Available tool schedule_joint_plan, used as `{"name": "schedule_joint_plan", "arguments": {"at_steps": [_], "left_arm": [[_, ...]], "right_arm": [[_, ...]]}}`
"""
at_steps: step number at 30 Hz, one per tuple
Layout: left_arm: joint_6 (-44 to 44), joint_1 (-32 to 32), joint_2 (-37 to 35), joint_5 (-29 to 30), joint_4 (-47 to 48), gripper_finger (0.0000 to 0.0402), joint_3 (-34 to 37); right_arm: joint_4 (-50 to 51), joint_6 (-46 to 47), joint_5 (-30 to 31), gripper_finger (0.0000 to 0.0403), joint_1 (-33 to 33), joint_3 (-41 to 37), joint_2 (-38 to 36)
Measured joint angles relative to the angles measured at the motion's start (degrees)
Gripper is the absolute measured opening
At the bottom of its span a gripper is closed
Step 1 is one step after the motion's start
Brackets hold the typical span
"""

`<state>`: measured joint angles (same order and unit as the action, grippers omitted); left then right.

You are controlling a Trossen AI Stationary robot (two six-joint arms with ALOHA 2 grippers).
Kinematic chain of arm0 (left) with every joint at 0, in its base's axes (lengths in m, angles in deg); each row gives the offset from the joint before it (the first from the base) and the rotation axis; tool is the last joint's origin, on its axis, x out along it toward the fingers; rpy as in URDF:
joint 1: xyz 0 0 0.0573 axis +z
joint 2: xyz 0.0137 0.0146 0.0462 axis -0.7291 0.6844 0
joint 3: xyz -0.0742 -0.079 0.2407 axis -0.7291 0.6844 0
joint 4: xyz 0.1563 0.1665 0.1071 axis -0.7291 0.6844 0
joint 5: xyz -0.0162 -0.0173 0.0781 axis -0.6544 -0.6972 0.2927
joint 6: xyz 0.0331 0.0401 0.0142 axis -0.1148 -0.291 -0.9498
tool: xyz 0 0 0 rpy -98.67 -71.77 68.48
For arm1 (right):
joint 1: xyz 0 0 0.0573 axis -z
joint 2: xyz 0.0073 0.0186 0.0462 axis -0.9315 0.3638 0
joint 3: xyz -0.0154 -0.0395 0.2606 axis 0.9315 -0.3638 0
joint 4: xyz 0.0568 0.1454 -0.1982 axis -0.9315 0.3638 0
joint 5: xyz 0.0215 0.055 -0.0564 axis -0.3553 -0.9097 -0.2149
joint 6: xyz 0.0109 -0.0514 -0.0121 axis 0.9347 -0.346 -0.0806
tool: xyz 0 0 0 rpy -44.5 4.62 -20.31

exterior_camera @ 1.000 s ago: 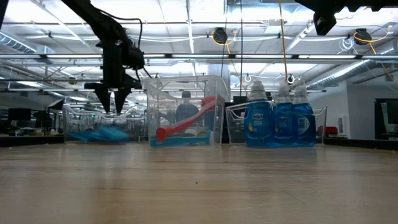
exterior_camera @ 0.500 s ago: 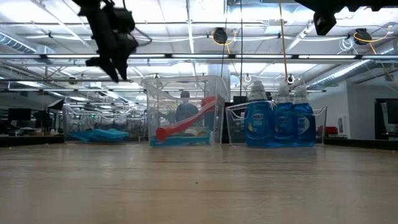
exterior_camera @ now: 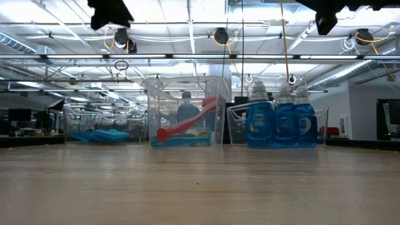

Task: Pick & Place Kitchen Sink Supplies
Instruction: Put the blue sponge into the left transparent bin

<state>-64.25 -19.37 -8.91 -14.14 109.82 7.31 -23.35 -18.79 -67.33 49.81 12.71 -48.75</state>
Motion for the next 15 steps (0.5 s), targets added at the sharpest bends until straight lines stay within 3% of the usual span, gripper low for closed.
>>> {"name": "schedule_joint_plan", "arguments": {"at_steps": [5, 15], "left_arm": [[1.5, -9.0, -7.1, 0.9, -6.8, 0.0094, 6.5], [12.3, -24.0, -18.8, 15.9, -12.3, 0.0093, 19.7]], "right_arm": [[-0.9, 0.0, 0.0, 0.016, 0.0, 0.0, 0.0], [-0.9, 0.0, 0.0, 0.0157, 0.0, 0.0, 0.0]]}}
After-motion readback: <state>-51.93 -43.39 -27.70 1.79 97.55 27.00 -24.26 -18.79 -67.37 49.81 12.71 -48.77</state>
